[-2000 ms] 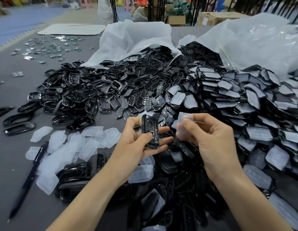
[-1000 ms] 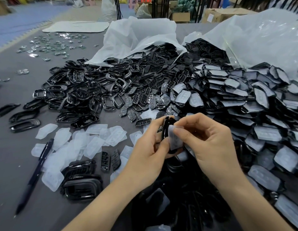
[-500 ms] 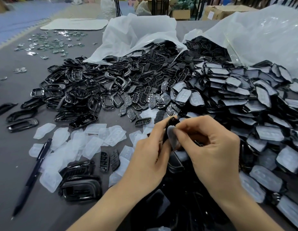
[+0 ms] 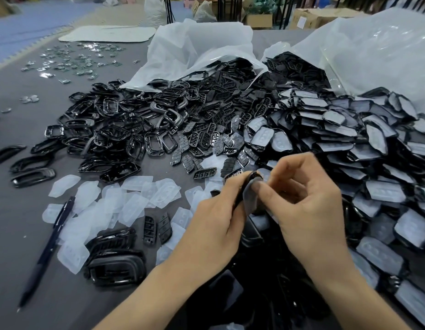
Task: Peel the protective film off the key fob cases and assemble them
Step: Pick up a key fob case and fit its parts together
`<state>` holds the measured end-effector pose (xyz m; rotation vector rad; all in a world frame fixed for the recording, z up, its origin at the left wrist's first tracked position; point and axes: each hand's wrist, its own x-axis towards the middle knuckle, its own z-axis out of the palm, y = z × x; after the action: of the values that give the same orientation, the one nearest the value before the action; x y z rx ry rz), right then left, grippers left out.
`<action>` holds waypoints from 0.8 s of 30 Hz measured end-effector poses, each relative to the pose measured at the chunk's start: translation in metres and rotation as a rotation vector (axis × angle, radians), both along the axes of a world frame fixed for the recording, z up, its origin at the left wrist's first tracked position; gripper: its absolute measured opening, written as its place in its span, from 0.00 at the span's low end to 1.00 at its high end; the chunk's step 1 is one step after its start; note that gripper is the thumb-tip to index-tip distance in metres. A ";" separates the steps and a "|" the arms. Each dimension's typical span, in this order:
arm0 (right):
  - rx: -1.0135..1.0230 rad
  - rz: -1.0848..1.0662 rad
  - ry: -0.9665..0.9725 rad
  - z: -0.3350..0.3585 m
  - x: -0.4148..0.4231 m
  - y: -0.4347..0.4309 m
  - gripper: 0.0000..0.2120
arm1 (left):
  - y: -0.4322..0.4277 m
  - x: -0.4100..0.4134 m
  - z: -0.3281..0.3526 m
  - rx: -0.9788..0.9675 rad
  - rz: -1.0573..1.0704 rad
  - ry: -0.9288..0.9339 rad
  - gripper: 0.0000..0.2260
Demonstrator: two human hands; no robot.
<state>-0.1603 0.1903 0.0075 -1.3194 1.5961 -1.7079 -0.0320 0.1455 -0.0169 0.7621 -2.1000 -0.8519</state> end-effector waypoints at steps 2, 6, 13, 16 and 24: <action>0.076 0.058 -0.145 0.005 -0.006 -0.002 0.16 | -0.001 0.001 0.000 -0.007 -0.020 0.008 0.18; 0.219 0.163 -0.353 0.008 -0.013 -0.005 0.13 | 0.002 -0.001 -0.001 0.136 -0.080 0.094 0.17; 0.328 0.203 -0.355 0.011 -0.017 -0.005 0.07 | 0.002 -0.002 0.001 0.379 -0.256 0.198 0.27; 0.342 0.223 -0.396 0.011 -0.015 -0.004 0.08 | 0.004 -0.002 0.000 0.534 -0.327 0.258 0.30; 0.297 0.159 -0.376 0.007 -0.010 -0.006 0.09 | -0.003 -0.001 0.004 1.014 -0.378 0.560 0.26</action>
<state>-0.1707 0.1839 0.0144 -0.8925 1.4173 -1.4518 -0.0331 0.1426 -0.0130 0.4887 -1.2339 -2.1184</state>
